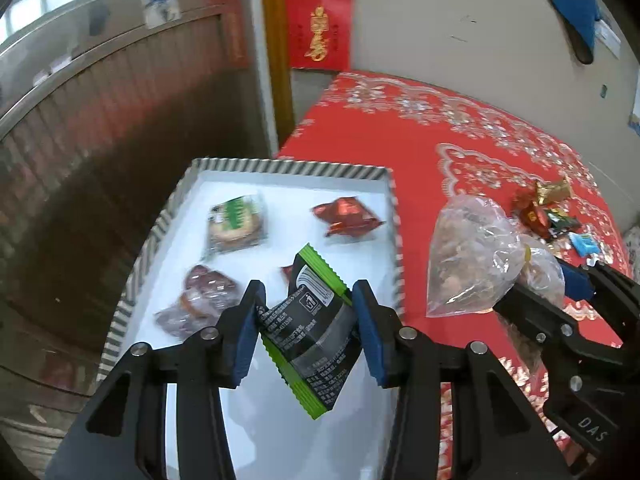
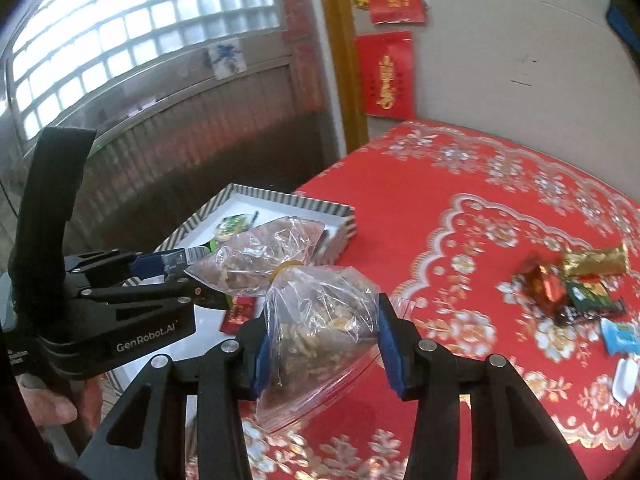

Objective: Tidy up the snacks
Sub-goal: 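Carry the black-green packet and clear nut bag over the white tray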

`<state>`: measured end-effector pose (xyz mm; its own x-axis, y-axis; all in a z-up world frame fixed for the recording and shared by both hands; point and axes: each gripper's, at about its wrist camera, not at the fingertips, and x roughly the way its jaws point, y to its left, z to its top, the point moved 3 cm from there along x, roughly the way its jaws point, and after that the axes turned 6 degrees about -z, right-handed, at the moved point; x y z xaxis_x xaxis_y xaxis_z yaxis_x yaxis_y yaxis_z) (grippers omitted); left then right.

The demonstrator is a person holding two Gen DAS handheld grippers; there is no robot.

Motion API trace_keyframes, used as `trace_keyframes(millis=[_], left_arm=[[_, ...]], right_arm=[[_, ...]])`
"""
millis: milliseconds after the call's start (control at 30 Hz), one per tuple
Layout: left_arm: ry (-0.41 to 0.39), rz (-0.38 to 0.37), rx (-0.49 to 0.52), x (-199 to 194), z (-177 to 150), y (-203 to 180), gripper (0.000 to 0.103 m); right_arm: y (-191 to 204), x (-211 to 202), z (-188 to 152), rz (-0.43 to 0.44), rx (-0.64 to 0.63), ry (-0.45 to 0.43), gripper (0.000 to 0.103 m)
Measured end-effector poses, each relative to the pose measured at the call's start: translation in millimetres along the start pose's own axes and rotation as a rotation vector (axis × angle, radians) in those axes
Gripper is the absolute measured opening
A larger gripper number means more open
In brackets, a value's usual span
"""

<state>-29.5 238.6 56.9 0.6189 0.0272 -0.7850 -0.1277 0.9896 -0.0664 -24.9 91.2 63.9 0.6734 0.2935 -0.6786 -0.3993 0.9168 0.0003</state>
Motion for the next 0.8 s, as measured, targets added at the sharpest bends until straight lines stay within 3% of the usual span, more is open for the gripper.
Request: trace_keyframes(millis=[800], left_arm=[[0.044,0.085,-0.094,-4.5,-48.7,91.2,0.044]], right_arm=[[103.7,45.4,3.7,0.096,-0.151,0.084,0.046]])
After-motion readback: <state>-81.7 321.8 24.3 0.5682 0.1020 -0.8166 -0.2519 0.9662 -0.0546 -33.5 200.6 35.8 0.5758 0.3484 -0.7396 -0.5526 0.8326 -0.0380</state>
